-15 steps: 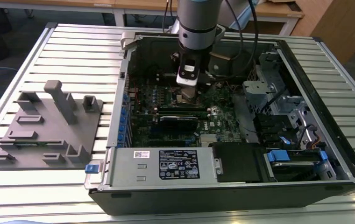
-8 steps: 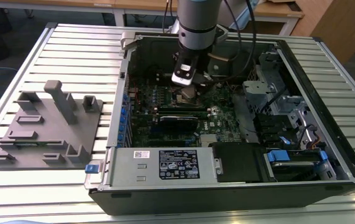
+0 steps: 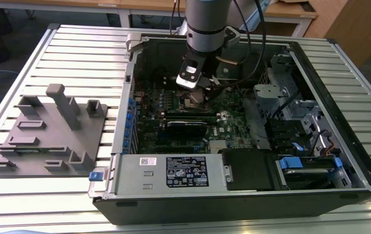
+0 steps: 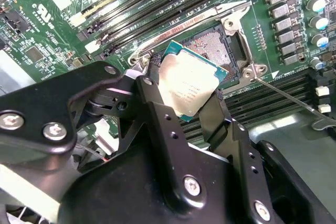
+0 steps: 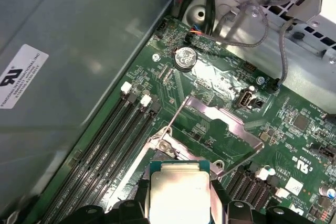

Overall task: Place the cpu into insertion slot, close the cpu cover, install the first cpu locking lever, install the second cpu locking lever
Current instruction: 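Place the cpu into insertion slot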

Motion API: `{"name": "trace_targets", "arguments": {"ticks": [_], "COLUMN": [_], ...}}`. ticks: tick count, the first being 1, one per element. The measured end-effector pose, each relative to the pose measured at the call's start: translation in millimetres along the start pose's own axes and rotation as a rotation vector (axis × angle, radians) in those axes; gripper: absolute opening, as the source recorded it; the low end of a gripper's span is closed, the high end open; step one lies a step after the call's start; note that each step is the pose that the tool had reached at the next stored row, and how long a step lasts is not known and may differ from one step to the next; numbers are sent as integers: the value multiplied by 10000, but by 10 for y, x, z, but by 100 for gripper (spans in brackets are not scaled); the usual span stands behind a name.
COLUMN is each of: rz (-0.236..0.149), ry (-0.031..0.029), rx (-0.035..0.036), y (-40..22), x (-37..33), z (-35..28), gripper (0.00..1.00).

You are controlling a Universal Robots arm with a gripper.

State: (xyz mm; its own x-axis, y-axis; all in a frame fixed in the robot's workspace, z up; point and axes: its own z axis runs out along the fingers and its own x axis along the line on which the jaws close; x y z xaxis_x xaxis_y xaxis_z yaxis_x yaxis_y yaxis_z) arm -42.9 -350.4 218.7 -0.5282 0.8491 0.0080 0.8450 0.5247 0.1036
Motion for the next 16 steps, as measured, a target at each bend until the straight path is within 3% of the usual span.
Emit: {"name": "trace_targets", "arguments": {"ticks": [6, 16], "rz": [99, 1624], "ry": [-11, -169], "rx": [-1, -13], "y": [0, -1], "x": [0, 0], "z": [1, 9], "gripper": [54, 54]}}
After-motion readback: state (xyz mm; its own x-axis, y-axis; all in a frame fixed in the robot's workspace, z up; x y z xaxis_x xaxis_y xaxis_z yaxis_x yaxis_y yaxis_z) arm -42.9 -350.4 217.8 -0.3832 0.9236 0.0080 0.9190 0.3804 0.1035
